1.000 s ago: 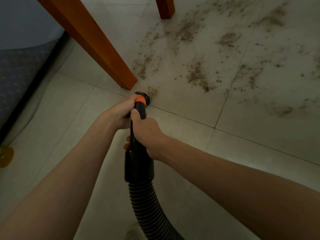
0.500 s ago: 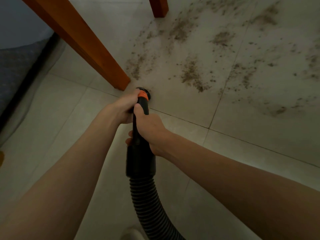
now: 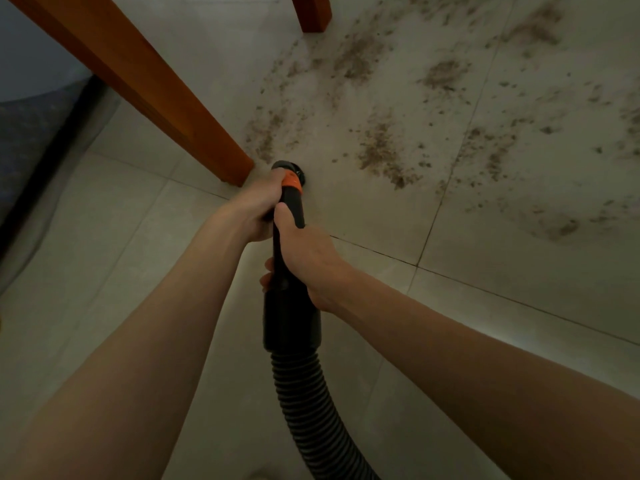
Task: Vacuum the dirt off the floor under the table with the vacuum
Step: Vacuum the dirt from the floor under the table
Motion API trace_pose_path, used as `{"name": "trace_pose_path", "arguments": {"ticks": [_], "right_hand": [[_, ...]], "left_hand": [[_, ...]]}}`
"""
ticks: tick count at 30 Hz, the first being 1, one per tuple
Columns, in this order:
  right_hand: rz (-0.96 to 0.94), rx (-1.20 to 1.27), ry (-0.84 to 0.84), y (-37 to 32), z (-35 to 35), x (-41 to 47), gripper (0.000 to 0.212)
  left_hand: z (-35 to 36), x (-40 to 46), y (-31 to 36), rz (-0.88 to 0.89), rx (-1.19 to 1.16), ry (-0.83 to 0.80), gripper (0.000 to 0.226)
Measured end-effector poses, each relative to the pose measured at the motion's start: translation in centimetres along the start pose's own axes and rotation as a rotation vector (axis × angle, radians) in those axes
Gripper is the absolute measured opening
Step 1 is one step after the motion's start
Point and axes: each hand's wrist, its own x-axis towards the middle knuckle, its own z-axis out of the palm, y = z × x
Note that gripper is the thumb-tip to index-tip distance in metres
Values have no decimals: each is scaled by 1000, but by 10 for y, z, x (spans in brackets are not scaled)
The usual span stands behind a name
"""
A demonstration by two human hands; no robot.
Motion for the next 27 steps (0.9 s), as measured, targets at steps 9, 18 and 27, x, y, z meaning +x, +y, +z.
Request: {"name": "trace_pose_path", "arguments": {"ticks": [9, 18, 27], "right_hand": [[59, 19, -104, 1, 6, 3, 35], [7, -86, -97, 3, 5, 19, 35], [-11, -150, -126, 7, -13, 47, 51]], "left_hand": [[-22, 10, -9, -61, 45, 67, 36], [-18, 14, -13, 15, -165, 80, 41], [-14, 29, -15, 30, -162, 45, 41]]}}
